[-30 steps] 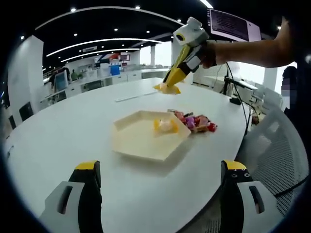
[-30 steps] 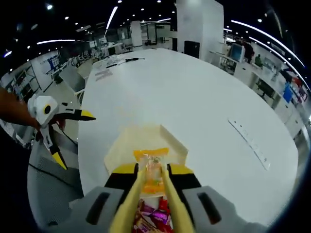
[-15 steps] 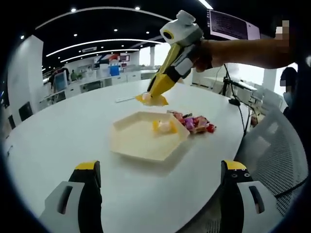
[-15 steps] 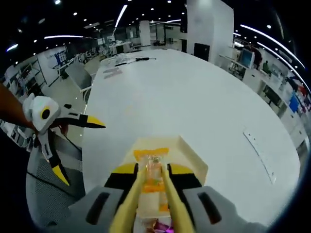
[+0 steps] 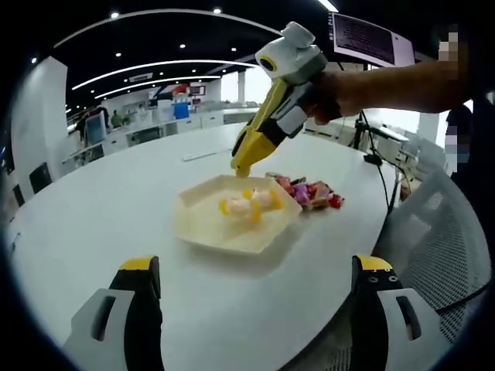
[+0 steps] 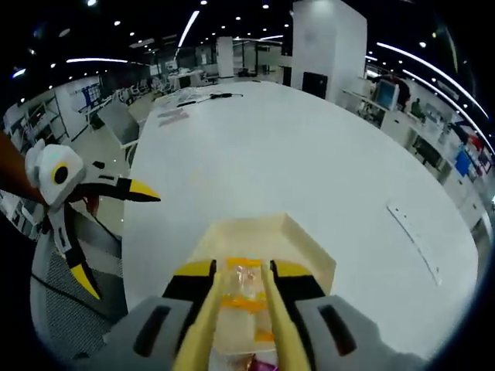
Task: Place the target food into the container with the food tongs after gripping and lifting it, then release it inside without dropping or visibly crushing the food.
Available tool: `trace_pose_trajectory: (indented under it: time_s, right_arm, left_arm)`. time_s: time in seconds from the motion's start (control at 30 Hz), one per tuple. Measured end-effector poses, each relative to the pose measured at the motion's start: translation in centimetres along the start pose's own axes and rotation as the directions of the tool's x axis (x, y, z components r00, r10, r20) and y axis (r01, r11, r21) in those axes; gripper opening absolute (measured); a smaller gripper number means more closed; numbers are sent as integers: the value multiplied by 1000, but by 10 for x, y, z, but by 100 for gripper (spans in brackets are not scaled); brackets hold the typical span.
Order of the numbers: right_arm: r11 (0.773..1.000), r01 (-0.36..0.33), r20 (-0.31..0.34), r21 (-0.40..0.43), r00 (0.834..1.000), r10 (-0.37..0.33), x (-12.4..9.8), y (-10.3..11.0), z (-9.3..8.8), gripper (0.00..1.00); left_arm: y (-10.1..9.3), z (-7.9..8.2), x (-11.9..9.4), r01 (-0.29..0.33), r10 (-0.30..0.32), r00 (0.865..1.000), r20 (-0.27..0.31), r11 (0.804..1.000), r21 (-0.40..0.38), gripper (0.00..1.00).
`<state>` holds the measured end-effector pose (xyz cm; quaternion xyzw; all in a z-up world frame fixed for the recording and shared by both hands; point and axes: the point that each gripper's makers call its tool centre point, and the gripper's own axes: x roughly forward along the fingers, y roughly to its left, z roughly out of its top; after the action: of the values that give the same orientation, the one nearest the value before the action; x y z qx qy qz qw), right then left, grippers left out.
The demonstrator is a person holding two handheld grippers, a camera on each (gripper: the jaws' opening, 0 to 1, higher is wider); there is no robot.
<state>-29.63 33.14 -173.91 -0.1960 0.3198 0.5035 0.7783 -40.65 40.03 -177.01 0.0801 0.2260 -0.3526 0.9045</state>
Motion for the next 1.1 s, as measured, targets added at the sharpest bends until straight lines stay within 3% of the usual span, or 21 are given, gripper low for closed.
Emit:
trace_pose_trajectory:
  time_s: [0.43,1.1]
  right_arm:
    - [999,44,33,2,998,-44,-24,-29,-5,27]
    - [991,124,25,38,992,-125,-82,-90,-48,27]
  left_arm:
    - [0,1,0,-7,7,1000,-2,1000,3,100]
    - [2,1,-1,-10,10,1000,6,1000,-1,100]
